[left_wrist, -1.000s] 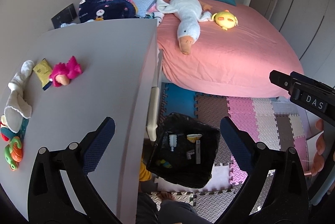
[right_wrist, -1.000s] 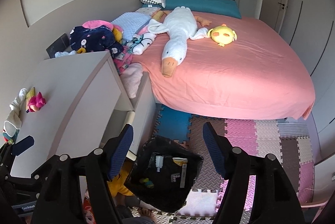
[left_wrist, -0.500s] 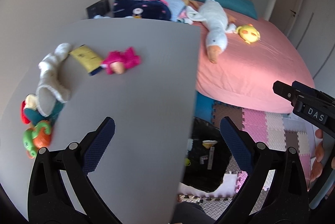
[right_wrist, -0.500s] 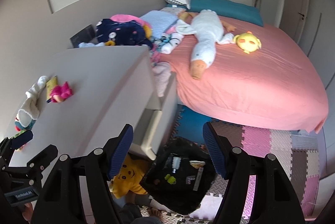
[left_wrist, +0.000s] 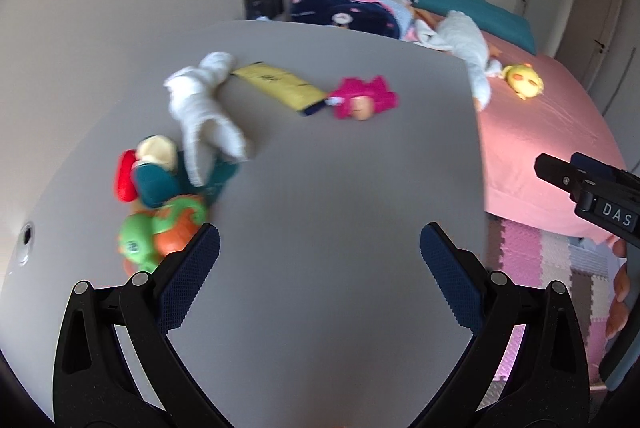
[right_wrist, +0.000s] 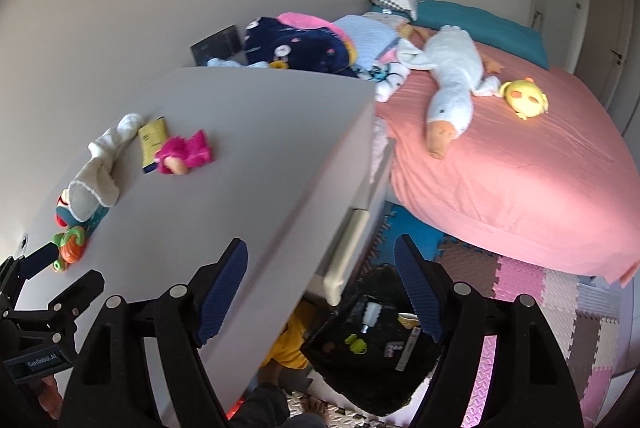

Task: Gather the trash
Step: 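Move both open grippers back over the desk toward the toys, then grasp the green-orange seahorse toy with the left gripper while the right grasps the pink toy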

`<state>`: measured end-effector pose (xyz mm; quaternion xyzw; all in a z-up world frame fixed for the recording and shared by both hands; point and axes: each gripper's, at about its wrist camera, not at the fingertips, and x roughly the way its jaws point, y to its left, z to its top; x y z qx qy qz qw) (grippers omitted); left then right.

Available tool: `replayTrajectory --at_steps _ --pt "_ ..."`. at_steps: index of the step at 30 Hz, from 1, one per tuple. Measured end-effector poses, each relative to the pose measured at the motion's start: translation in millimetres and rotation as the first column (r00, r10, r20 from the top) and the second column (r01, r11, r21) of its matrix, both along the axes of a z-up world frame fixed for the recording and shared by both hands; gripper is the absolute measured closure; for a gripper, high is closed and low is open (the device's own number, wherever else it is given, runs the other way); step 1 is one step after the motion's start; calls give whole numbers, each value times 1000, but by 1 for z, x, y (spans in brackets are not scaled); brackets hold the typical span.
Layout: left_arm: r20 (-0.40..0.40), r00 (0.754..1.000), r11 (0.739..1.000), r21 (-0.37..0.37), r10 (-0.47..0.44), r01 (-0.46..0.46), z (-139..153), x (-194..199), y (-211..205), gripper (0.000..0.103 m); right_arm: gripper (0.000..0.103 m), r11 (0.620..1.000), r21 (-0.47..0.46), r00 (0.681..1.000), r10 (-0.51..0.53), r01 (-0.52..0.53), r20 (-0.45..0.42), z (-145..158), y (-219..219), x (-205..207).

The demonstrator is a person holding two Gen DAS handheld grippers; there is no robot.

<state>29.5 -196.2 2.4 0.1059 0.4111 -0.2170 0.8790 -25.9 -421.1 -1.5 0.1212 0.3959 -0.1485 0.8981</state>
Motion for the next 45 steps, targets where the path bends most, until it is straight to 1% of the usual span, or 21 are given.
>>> replayTrajectory --at_steps 7,13,21,22,23,24,25,26,28,31,39,45 --pt "3 996 996 14 85 -85 -5 16 41 6 26 998 23 998 63 -62 -16 -9 25 25" --pt "-11 987 987 22 159 -158 -16 33 69 6 24 993 37 993 112 -111 -25 -15 46 50" --pt "-63 977 978 -27 206 -208 -28 56 88 6 21 988 29 988 151 -150 -39 -18 64 80" --pt "-65 976 977 -29 207 -209 -29 57 89 9 21 988 28 987 154 -153 -40 -19 66 83" --pt "-66 976 977 -28 208 -210 -31 58 89 16 21 987 29 986 159 -158 -41 -19 67 88" --pt "-74 976 978 -25 205 -207 -33 61 89 20 21 987 28 986 161 -160 -42 -19 69 91" --pt "-80 975 978 -23 205 -208 -35 62 89 26 21 986 27 986 163 -162 -43 -20 70 95" --pt "-87 974 977 -24 210 -213 -36 64 90 28 21 986 26 985 164 -163 -45 -21 71 97" --pt "-94 971 973 -50 221 -226 -37 68 94 28 21 986 30 985 165 -164 -46 -23 72 103" --pt "-83 972 972 -64 219 -225 -35 69 97 33 21 985 44 985 166 -164 -46 -25 73 113" --pt "-68 971 970 -74 228 -233 -34 69 103 33 20 987 35 985 161 -159 -55 -28 74 148" --pt "-75 973 971 -80 220 -226 -34 70 102 33 20 990 29 988 142 -141 -67 -33 74 170"
